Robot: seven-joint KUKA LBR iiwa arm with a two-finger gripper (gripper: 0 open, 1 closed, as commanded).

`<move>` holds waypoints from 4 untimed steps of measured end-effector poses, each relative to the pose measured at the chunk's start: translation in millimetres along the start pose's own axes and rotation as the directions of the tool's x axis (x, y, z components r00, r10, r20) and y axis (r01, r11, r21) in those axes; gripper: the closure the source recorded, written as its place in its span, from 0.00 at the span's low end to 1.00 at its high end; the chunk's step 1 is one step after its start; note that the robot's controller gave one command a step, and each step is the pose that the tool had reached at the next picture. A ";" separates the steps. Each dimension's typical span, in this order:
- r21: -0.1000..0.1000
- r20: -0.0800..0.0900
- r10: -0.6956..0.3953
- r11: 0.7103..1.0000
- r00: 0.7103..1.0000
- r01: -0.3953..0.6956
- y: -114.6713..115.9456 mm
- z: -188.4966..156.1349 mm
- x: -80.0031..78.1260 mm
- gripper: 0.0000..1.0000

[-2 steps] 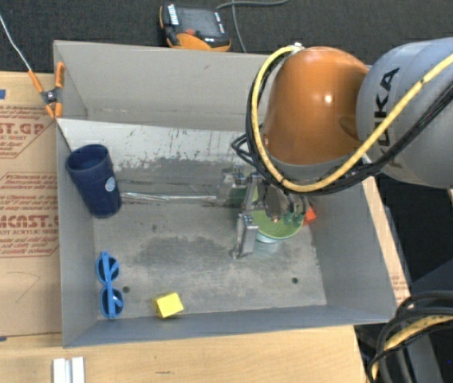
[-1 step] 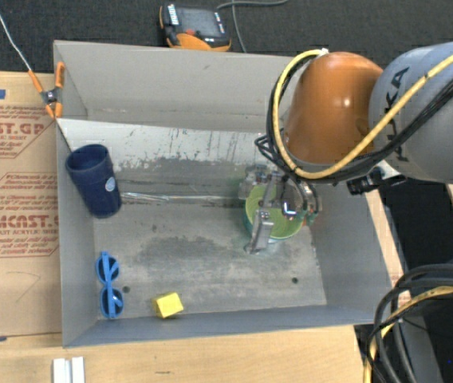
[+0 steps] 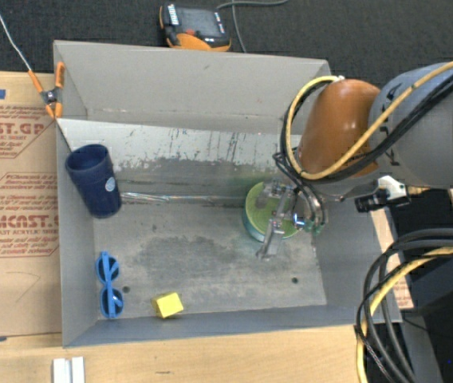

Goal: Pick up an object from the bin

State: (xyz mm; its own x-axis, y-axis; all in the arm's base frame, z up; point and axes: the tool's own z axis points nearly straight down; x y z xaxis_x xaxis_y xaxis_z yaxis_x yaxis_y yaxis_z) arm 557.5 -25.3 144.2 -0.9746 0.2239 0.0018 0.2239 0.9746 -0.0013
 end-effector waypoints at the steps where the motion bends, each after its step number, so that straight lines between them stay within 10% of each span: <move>1: 0.001 0.001 -0.210 0.978 0.978 0.210 -100.8 76.2 -11.6 0.00; 2: 0.001 0.007 -0.209 0.978 0.978 0.209 -81.4 20.6 -6.6 0.00; 4: -0.014 -0.025 0.052 0.999 0.998 -0.053 -90.5 75.1 -54.9 0.00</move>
Offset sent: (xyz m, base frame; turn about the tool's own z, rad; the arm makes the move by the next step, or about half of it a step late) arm -0.0110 -0.0983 -0.0742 -0.2156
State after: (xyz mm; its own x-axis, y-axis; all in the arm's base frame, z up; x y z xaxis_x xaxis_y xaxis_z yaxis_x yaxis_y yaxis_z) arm 590.6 -125.8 69.1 -0.9612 0.2747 0.0266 0.2751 0.9613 0.0129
